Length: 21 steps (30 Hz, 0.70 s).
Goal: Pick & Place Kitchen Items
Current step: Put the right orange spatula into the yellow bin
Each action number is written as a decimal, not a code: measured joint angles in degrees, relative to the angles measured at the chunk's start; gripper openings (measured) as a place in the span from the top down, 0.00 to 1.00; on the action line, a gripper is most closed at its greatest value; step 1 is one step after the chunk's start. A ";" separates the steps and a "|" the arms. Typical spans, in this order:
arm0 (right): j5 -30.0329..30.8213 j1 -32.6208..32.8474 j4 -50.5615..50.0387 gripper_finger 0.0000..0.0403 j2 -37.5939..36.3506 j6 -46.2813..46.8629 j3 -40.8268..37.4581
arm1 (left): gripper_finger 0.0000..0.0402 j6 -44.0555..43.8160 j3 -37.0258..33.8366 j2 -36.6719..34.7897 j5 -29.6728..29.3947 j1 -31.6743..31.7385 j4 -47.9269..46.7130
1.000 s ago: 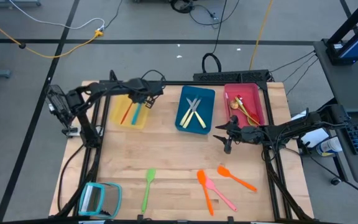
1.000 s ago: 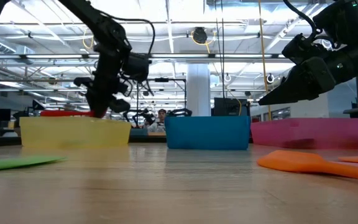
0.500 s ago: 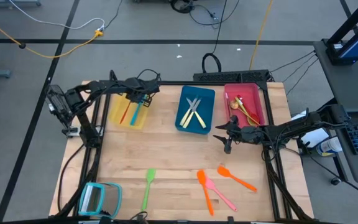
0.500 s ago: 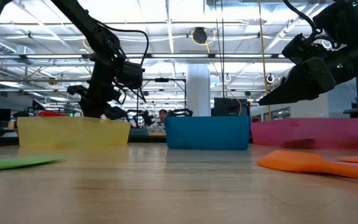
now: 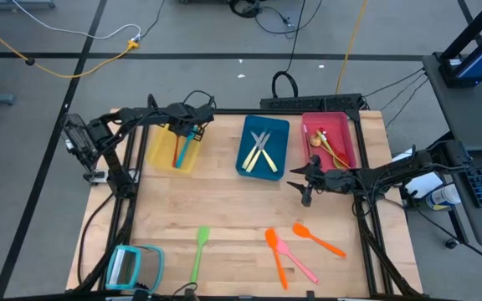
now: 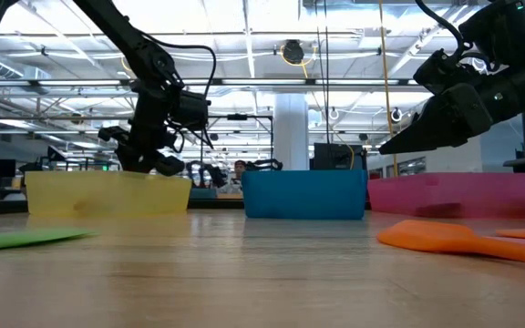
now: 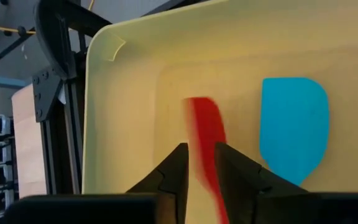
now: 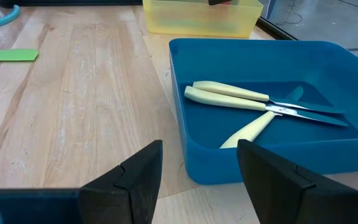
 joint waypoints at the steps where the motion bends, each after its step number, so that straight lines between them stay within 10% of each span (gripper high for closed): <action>1: 0.00 0.01 0.00 0.50 0.00 0.00 0.00 | 0.79 0.02 0.00 0.00 -0.01 -0.16 -0.01; 21: 0.00 0.89 -3.43 0.50 -0.01 5.05 0.00 | 0.78 -0.87 1.64 -6.99 0.90 -6.37 -6.65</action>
